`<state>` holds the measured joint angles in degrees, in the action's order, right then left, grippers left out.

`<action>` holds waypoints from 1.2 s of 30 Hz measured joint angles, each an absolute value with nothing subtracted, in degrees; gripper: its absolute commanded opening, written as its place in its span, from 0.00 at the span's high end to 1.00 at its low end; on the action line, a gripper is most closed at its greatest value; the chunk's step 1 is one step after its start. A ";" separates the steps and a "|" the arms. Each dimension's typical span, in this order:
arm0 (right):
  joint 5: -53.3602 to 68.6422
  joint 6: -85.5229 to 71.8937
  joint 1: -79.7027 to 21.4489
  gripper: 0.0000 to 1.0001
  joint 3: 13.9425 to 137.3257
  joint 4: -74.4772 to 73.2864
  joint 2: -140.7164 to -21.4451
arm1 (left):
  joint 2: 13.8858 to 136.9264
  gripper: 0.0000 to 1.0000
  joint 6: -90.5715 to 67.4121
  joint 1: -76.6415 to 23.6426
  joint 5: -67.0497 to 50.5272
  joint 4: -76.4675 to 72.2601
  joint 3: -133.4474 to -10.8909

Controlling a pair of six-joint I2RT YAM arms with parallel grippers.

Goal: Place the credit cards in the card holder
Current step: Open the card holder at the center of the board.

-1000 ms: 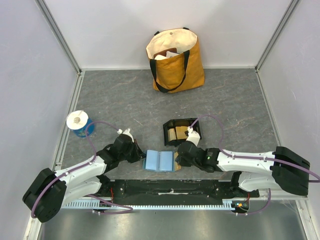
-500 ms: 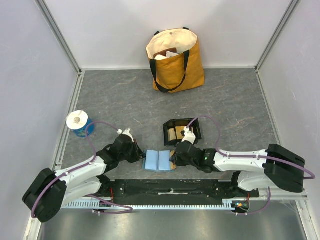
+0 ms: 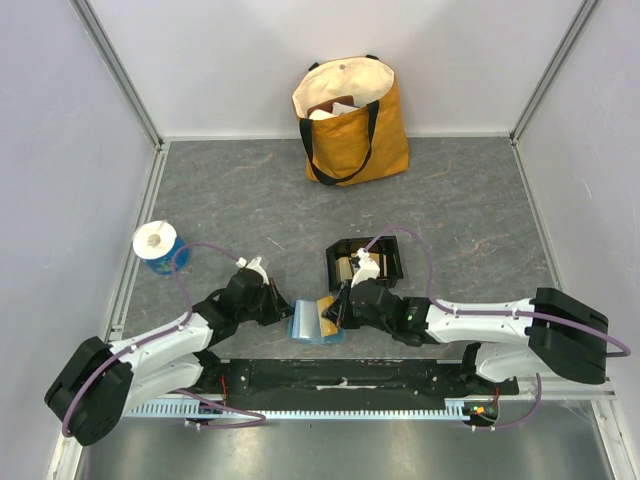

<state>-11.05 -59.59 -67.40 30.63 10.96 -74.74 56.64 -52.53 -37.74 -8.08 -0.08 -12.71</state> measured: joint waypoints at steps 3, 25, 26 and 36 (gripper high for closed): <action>-14.35 -59.79 -67.40 1.00 32.12 4.69 -74.96 | 54.11 0.98 -52.53 -37.74 -8.01 1.28 -12.71; -24.38 -57.58 -74.15 1.00 42.85 2.76 -78.08 | 45.21 0.98 -52.56 -37.76 -8.03 7.64 -12.75; -24.43 -57.95 -74.19 1.00 43.11 2.83 -79.22 | 45.25 0.98 -52.56 -37.74 -8.01 7.64 -12.75; -23.49 -63.83 -73.67 1.00 26.63 10.57 -76.82 | 50.81 0.98 -53.78 -37.74 -8.16 0.69 -8.91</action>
<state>-23.49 -63.83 -73.67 26.63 10.57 -76.82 50.81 -53.78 -37.74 -8.16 0.69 -8.91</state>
